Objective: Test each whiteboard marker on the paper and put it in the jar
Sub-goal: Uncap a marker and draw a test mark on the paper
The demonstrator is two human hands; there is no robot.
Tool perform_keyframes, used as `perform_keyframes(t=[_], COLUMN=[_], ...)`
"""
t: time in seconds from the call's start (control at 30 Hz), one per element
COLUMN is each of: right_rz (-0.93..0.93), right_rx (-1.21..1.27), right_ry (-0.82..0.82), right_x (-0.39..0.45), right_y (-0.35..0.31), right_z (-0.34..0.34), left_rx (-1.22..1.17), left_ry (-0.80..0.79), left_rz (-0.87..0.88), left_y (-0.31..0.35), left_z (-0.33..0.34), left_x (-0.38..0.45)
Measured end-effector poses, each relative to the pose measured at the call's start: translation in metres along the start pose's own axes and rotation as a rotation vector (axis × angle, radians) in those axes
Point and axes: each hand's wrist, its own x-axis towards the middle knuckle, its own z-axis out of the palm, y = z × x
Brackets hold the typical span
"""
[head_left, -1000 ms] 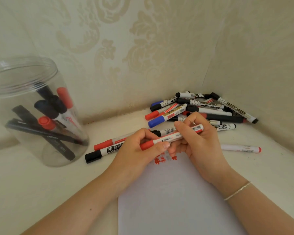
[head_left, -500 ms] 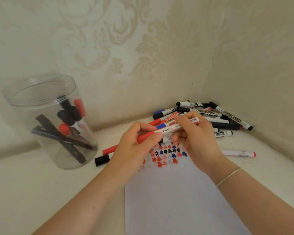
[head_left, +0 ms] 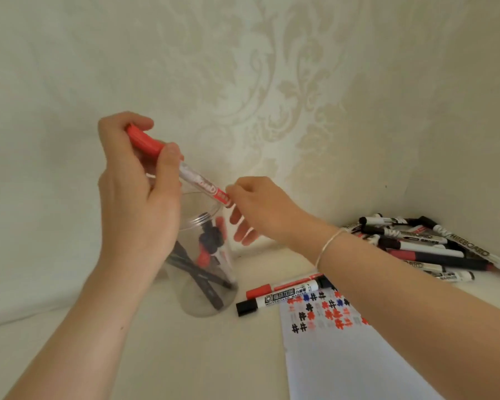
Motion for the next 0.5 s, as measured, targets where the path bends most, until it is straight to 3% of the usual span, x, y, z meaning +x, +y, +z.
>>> perform_keyframes(t=[0.07,0.17,0.4,0.5], right_rz=[-0.044,0.024,0.139,0.177], right_rx=[-0.45,-0.829,-0.888,-0.936], right_ry=[0.006,-0.071,-0.113,-0.272], right_x=[0.003,-0.002,-0.006,-0.009], right_y=[0.017,0.041,0.068,0.069], right_z=[0.005,0.008,0.001,-0.002], left_rx=[0.082,0.124,0.041,0.085], left_ry=[-0.044,-0.064,0.105,0.121], left_rz=[-0.002,0.013,0.129,0.138], left_y=[-0.006,-0.012,-0.017,-0.021], left_z=[-0.004,-0.004,-0.006,-0.01], left_x=[-0.002,-0.006,0.004,0.011])
